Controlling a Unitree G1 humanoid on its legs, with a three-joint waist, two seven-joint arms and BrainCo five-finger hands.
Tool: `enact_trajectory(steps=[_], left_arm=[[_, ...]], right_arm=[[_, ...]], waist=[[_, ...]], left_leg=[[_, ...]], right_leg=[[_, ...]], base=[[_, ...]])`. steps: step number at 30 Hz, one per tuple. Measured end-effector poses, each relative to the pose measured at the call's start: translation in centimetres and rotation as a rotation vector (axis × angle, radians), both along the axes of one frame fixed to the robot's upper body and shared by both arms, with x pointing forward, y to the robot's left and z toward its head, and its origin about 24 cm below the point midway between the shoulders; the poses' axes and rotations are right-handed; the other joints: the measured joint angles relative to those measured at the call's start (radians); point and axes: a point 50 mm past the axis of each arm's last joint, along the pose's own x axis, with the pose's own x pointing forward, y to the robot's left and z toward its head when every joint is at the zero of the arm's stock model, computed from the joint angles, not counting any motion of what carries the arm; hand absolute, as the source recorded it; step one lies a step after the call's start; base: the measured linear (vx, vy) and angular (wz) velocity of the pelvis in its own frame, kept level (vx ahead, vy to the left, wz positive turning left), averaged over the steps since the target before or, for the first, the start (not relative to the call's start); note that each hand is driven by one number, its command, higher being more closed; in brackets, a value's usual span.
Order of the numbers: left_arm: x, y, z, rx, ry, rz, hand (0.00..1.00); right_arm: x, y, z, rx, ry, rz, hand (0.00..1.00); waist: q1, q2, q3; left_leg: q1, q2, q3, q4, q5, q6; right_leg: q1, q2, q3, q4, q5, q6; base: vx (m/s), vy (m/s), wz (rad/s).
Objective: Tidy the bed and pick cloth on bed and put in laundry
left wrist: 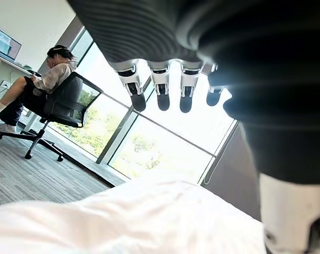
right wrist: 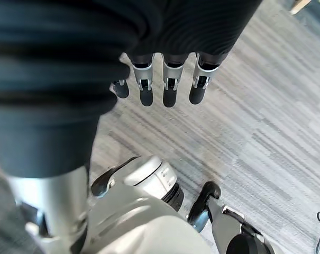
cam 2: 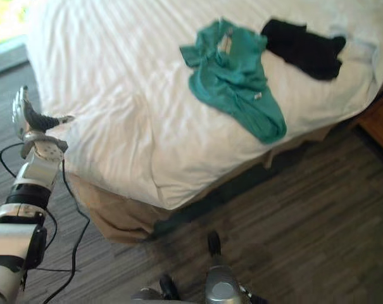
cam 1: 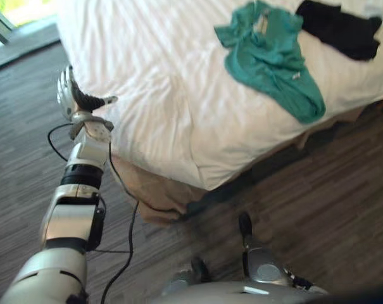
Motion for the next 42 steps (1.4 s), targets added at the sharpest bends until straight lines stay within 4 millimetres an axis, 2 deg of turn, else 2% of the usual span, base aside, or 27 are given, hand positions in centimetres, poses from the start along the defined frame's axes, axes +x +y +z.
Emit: enact_trajectory(steps=[4, 6, 8, 12, 14, 15, 20, 22, 24, 28, 34, 38, 41, 42], left_arm=[[1.1, -1.7, 2.1, 0.009, -0.049, -0.013, 0.0], [1.5, -2.6, 3.2, 0.032, -0.076, -0.02, 0.0], [1.9, -3.4, 4.9, 0.028, -0.12, -0.018, 0.0], [2.5, -5.6, 4.9, 0.009, -0.112, -0.058, 0.0], [2.7, -6.6, 5.2, 0.003, -0.092, -0.106, 0.0], [2.8, -6.8, 5.4, 0.007, -0.081, -0.119, 1.0], [3.1, -7.8, 6.3, 0.007, 0.033, -0.231, 1.0], [3.1, -7.8, 7.3, 0.014, 0.051, -0.27, 1.0], [3.1, -7.6, 7.6, 0.024, 0.079, -0.282, 1.0], [3.2, -7.8, 7.7, 0.045, 0.124, -0.317, 1.0], [3.2, -7.7, 7.6, 0.07, 0.196, -0.366, 1.0], [3.3, -8.1, 6.2, 0.07, 0.257, -0.432, 1.0], [3.1, -7.7, 3.4, 0.04, 0.35, -0.487, 1.0], [2.8, -7.4, 1.8, 0.022, 0.401, -0.506, 1.0]], right_arm=[[2.0, 0.3, 0.5, -0.027, -0.077, 0.035, 0.0], [2.9, 0.5, 0.9, -0.033, -0.128, 0.035, 0.0], [4.7, 0.9, 1.6, -0.038, -0.211, 0.052, 0.0], [6.5, 0.8, 2.8, -0.062, -0.301, 0.083, 0.0], [8.2, 1.1, 3.8, -0.075, -0.376, 0.119, 0.0], [8.5, 1.2, 4.0, -0.076, -0.388, 0.125, 0.0], [11.4, 1.7, 5.6, -0.082, -0.482, 0.159, 0.0], [12.3, 1.7, 6.3, -0.09, -0.515, 0.169, 0.0], [13.1, 1.7, 6.7, -0.093, -0.532, 0.178, 0.0], [13.6, 1.3, 7.2, -0.114, -0.554, 0.185, 0.0], [13.5, 0.4, 7.3, -0.143, -0.549, 0.171, 0.0], [12.9, 0.3, 6.7, -0.149, -0.52, 0.151, 0.0], [12.1, 0.2, 6.0, -0.149, -0.478, 0.149, 0.0], [11.5, 0.1, 5.6, -0.15, -0.451, 0.144, 0.0]], waist=[[-0.01, -0.017, 0.052], [-0.015, -0.022, 0.056], [-0.013, -0.027, 0.081], [0.001, -0.038, 0.13], [0.002, -0.045, 0.148], [0.004, -0.047, 0.149], [0.011, -0.049, 0.171], [0.03, -0.047, 0.173], [0.03, -0.047, 0.173], [0.03, -0.047, 0.173], [0.029, -0.037, 0.167], [0.03, -0.024, 0.159], [0.033, -0.015, 0.144], [0.033, -0.006, 0.126]], left_leg=[[-0.036, -0.001, 0.024, 0.032, 0.001, -0.001], [-0.083, -0.005, 0.031, 0.049, 0.001, -0.001], [-0.132, -0.011, 0.06, 0.053, 0.001, -0.001], [-0.168, -0.007, 0.108, 0.09, 0.0, -0.002], [-0.192, -0.006, 0.133, 0.112, 0.0, -0.002], [-0.2, -0.006, 0.138, 0.117, 0.0, -0.002], [-0.225, -0.012, 0.141, 0.137, -0.001, 0.0], [-0.239, -0.012, 0.147, 0.145, -0.013, 0.011], [-0.239, -0.011, 0.156, 0.144, -0.019, 0.019], [-0.235, -0.02, 0.162, 0.124, -0.029, 0.034], [-0.228, -0.047, 0.157, 0.107, -0.008, 0.041], [-0.198, -0.06, 0.14, 0.094, 0.017, 0.032], [-0.159, -0.065, 0.119, 0.091, 0.039, 0.018], [-0.143, -0.065, 0.102, 0.085, 0.043, 0.016]], right_leg=[[-0.037, -0.005, 0.037, 0.0, 0.007, -0.001], [-0.08, -0.015, 0.045, 0.001, 0.01, 0.002], [-0.137, -0.019, 0.07, 0.001, 0.023, 0.006], [-0.189, -0.02, 0.097, 0.037, 0.024, 0.006], [-0.221, -0.022, 0.108, 0.06, 0.024, 0.006], [-0.233, -0.022, 0.114, 0.068, 0.024, 0.006], [-0.259, -0.032, 0.117, 0.086, 0.023, 0.006], [-0.28, -0.033, 0.118, 0.101, 0.013, 0.006], [-0.282, -0.032, 0.116, 0.104, 0.013, 0.007], [-0.286, -0.04, 0.111, 0.106, 0.015, 0.013], [-0.273, -0.074, 0.089, 0.106, 0.025, 0.026], [-0.234, -0.095, 0.061, 0.106, 0.024, 0.026], [-0.177, -0.11, 0.021, 0.106, 0.016, 0.024], [-0.156, -0.113, 0.006, 0.106, 0.01, 0.023]], base=[[0.02, -0.012, -0.22], [-0.01, -0.032, -0.1], [-0.01, -0.022, -0.14], [-0.01, -0.015, -0.18], [-0.01, -0.022, -0.1], [-0.02, -0.018, -0.1], [-0.03, -0.021, 0.03], [-0.07, -0.045, -0.01], [-0.07, -0.037, 0.02], [-0.06, -0.009, 0.07], [0.03, 0.016, 0.13], [0.07, 0.014, 0.21], [0.05, -0.015, 0.27], [0.03, -0.019, 0.29]])
